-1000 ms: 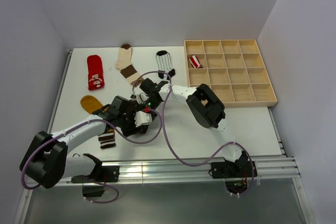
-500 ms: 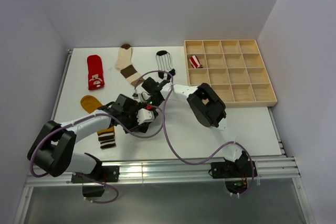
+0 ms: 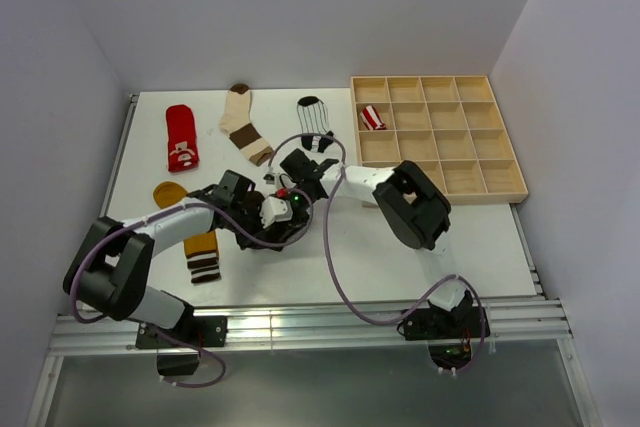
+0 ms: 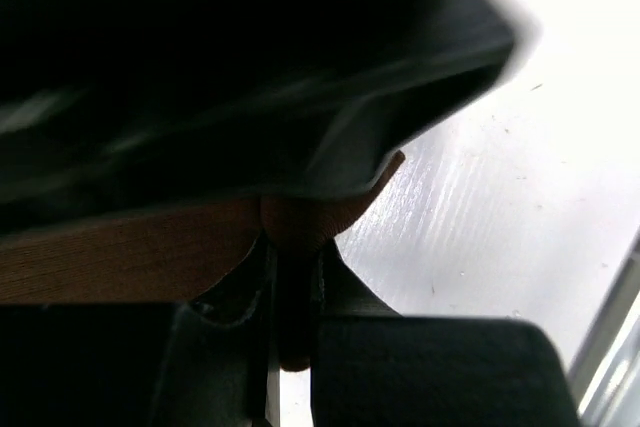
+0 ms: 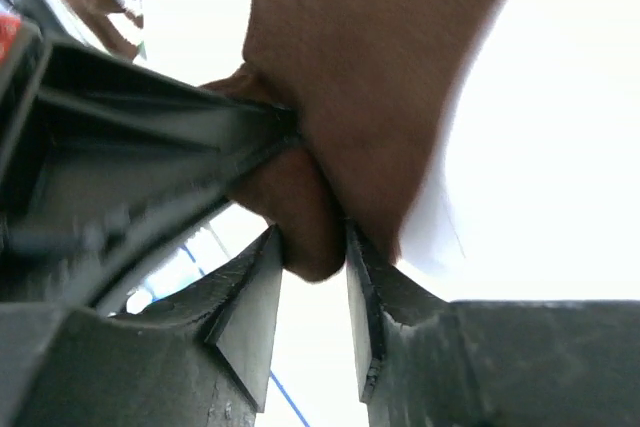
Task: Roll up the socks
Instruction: Roll the sock at the center of the board.
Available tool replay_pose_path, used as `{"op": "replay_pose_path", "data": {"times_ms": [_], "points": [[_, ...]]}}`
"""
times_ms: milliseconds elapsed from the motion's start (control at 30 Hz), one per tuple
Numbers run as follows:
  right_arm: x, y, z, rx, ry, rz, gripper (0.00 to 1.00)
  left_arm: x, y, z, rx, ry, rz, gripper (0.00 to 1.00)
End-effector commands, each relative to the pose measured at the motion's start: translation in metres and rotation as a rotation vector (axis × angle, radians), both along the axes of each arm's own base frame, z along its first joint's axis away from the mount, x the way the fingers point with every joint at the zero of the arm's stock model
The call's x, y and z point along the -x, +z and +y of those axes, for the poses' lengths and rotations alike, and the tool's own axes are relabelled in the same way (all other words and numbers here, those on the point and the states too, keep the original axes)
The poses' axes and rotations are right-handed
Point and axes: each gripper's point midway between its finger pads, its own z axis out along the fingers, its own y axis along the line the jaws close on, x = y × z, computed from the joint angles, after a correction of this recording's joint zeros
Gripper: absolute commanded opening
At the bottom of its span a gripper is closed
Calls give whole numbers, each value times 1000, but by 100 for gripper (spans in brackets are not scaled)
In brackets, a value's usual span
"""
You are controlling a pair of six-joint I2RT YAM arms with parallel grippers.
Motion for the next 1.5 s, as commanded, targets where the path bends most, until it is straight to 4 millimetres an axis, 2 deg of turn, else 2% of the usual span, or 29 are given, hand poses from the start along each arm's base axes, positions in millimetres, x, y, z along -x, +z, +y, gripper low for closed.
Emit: {"op": "replay_pose_path", "data": {"times_ms": [0, 67, 133, 167, 233, 267, 300, 333, 400, 433, 467, 533, 567, 600, 667, 800, 900, 933, 967, 1167, 1233, 1300, 1467], "points": [[-26, 19, -9, 12, -112, -158, 39, 14, -5, 5, 30, 4, 139, 0], [-36, 18, -19, 23, -168, -198, 40, 10, -4, 10, 51, 19, 180, 0], [-46, 30, -25, 9, -222, -238, 40, 5, -2, 14, 64, 42, 208, 0], [-48, 25, -32, 33, -247, -251, 40, 5, -2, 15, 66, 36, 223, 0], [-56, 33, -36, 18, -292, -285, 40, 1, -1, 16, 85, 40, 262, 0], [-60, 29, -45, 42, -322, -296, 40, 5, -2, 18, 82, 28, 294, 0], [-63, 35, -48, 37, -342, -311, 39, 4, 0, 18, 99, 28, 310, 0], [-64, 32, -52, 40, -351, -326, 39, -1, -3, 21, 99, 45, 335, 0], [-70, 44, -57, 27, -373, -385, 38, 7, -3, 23, 103, 22, 392, 0], [-70, 45, -58, 19, -375, -407, 38, 3, -4, 24, 106, 21, 418, 0], [-71, 56, -59, -1, -371, -444, 38, 11, -4, 27, 98, 8, 463, 0], [-71, 60, -62, -17, -374, -498, 38, 7, -5, 29, 107, 3, 516, 0], [-73, 72, -64, -36, -368, -547, 38, 9, -7, 31, 104, -13, 540, 0], [-73, 75, -63, -36, -360, -578, 38, 17, -5, 34, 95, -17, 600, 0], [-72, 83, -62, -42, -333, -640, 38, 15, -9, 36, 103, -34, 663, 0], [-61, 87, -47, -21, -245, -740, 38, 21, -15, 41, 89, -34, 786, 0], [-40, 87, -25, -18, -129, -807, 39, 24, -20, 43, 73, -33, 846, 0], [-27, 90, -11, -38, -79, -821, 39, 26, -21, 44, 66, -29, 874, 0], [-22, 84, -5, -33, -37, -832, 39, 26, -21, 44, 68, -35, 876, 0], [7, 84, 31, -99, 116, -868, 45, 31, -24, 48, 42, -45, 912, 0], [16, 86, 41, -110, 153, -866, 47, 32, -23, 48, 39, -42, 919, 0], [29, 77, 48, -102, 216, -878, 48, 32, -24, 48, 38, -44, 919, 0], [40, 60, 54, -65, 284, -893, 53, 32, -24, 49, 34, -42, 919, 0]]}}
